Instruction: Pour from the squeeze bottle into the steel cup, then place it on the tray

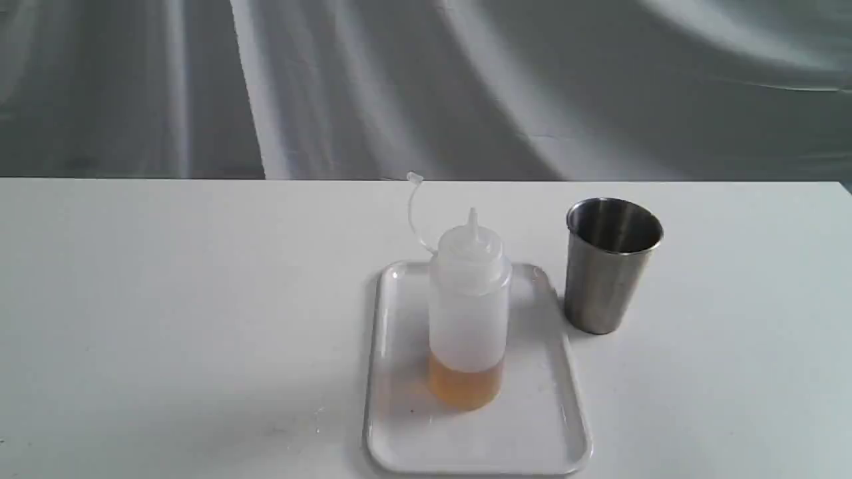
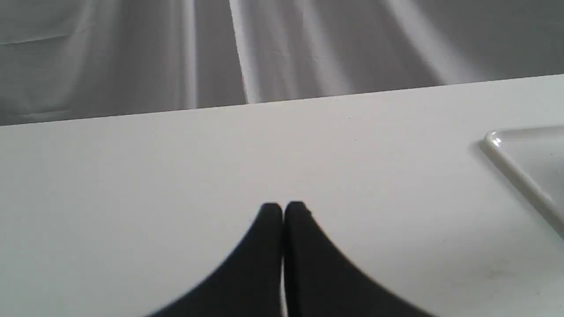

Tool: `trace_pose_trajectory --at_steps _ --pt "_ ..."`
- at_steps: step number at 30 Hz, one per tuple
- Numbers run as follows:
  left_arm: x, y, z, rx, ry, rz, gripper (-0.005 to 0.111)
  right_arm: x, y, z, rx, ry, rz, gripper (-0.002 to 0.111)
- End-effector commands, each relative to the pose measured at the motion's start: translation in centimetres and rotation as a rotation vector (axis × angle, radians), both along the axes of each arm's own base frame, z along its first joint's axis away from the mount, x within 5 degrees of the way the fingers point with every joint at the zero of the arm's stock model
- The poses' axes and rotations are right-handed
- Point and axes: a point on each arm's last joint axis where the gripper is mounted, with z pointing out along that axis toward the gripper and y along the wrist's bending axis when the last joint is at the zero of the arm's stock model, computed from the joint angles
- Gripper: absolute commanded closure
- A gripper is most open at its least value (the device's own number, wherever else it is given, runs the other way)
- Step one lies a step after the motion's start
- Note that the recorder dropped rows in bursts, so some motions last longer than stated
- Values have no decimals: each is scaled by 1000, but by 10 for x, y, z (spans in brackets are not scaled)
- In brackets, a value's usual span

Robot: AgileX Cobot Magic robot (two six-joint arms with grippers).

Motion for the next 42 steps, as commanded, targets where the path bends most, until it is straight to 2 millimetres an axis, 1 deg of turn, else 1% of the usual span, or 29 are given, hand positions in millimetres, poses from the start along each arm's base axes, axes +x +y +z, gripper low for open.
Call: trace_pose_trajectory --at_steps 1,6,9,12,14,15,18,28,32,34,42 --pt "0 0 -1 -4 -5 2 107 -8 -5 -25 -43 14 -60 108" --pt "0 0 -1 -4 -5 2 107 -20 -4 -63 -40 49 -88 108" --pt "0 0 -1 -4 -5 2 107 -25 -2 -75 -44 31 -87 108" --pt "0 0 -1 -4 -5 2 107 -28 0 -79 -66 -64 -74 108" --pt "0 0 -1 -4 -5 2 107 -29 1 -75 -82 -139 -67 108" --pt "0 0 -1 -4 -5 2 107 -30 1 -74 -83 -144 -68 108" --pt "0 0 -1 -4 -5 2 107 -32 0 -81 -69 -76 -80 108" --pt "0 0 -1 -2 -5 2 107 -33 0 -86 -58 -29 -86 108" --pt "0 0 -1 -4 -5 2 107 -34 -1 -94 -39 62 -98 108" --pt "0 0 -1 -4 -5 2 107 -37 -2 -102 -18 157 -110 108" --pt "0 0 -1 -4 -5 2 107 -36 -2 -102 -23 147 -108 108"
